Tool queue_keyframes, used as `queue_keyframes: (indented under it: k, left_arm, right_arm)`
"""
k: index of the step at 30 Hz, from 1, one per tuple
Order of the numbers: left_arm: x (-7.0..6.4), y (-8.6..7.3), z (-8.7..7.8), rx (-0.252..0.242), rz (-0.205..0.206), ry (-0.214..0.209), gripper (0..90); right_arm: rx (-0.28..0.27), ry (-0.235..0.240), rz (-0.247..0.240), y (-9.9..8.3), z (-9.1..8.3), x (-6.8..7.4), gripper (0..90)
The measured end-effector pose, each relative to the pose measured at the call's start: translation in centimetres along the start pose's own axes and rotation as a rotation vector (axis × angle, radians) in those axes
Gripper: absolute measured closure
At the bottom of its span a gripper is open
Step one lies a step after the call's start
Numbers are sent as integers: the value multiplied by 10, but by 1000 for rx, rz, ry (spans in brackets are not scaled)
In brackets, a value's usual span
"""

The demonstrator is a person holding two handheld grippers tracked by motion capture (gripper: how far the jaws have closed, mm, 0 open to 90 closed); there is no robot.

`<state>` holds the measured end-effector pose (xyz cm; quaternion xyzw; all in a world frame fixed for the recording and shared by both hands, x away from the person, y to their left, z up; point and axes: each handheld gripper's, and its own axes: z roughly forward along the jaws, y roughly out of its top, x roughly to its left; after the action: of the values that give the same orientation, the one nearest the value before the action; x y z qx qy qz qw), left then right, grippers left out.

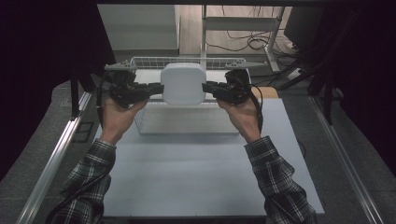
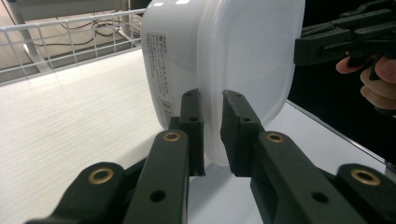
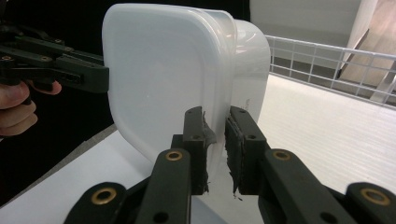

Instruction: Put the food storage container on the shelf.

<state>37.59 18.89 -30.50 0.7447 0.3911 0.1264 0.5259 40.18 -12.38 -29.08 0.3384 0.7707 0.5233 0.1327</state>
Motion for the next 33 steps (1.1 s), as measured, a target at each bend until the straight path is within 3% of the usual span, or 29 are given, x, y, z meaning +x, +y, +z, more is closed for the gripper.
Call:
queue_keyframes:
  k: [10, 19, 26, 33]
  left_arm:
    - [7, 5, 19, 20, -36, 29, 778]
    - [13, 5, 25, 0, -57, 15, 719]
    - [18, 7, 28, -15, -74, 9, 644]
    - [23, 9, 30, -13, -93, 17, 653]
  right_arm:
    - [36, -19, 47, 1, 12, -16, 770]
    - [35, -30, 77, 3, 20, -21, 742]
    - [21, -36, 73, 8, 24, -21, 688]
    - [26, -66, 74, 12, 31, -22, 655]
